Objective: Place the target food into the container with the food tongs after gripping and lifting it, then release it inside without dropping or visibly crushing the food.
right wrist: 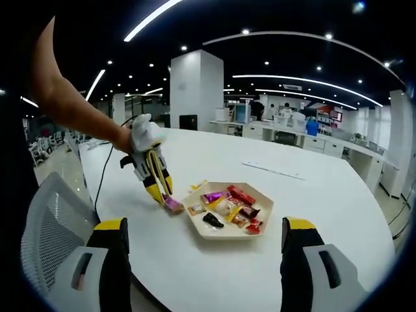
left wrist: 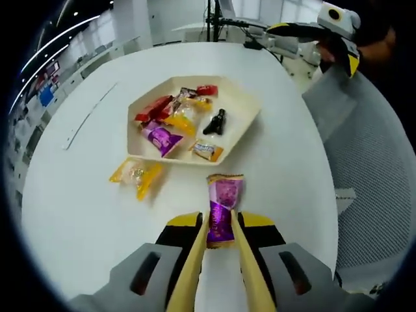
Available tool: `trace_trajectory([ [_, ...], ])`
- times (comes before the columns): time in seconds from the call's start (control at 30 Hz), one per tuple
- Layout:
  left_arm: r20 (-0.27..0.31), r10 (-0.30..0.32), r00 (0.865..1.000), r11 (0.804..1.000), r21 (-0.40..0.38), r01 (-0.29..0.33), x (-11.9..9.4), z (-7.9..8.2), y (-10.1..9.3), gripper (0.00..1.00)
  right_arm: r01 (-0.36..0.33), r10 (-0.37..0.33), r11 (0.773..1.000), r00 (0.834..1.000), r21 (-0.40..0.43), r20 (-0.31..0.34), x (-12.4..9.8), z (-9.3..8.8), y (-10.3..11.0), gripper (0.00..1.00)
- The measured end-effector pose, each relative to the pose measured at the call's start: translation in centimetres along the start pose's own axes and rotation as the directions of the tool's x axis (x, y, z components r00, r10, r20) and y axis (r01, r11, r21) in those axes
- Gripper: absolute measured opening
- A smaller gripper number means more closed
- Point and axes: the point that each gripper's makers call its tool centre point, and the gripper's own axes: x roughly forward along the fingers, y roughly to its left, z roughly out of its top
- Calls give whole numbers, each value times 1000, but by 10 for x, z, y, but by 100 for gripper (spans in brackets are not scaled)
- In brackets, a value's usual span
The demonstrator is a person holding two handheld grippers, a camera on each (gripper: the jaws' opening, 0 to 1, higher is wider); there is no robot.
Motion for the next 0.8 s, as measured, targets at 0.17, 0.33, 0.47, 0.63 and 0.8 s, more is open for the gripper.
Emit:
trace_trajectory([
  [0.17, 3, 29, 1000, 999, -29, -28, -15, 3, 5, 18, 5, -5, 1000, 1000, 6, 10, -1, 2, -1, 96],
  [0.33, 15, 69, 998, 997, -40, -68, -29, 9, 15, 18, 3, -3, 1000, 1000, 4, 10, -1, 2, -1, 96],
  [0.47, 33, 81, 996, 991, -108, -77, -37, 14, 21, 18, 5, -5, 1000, 1000, 2, 16, -1, 3, -1, 96],
  [0.63, 47, 96, 994, 987, -134, -89, -44, 25, 25, 18, 5, -5, 1000, 1000, 4, 20, -1, 4, -1, 97],
  [0.8, 72, 107, 992, 983, -155, -95, -50, 44, 28, 17, 4, -4, 1000, 1000, 0, 26, -1, 5, -1, 97],
])
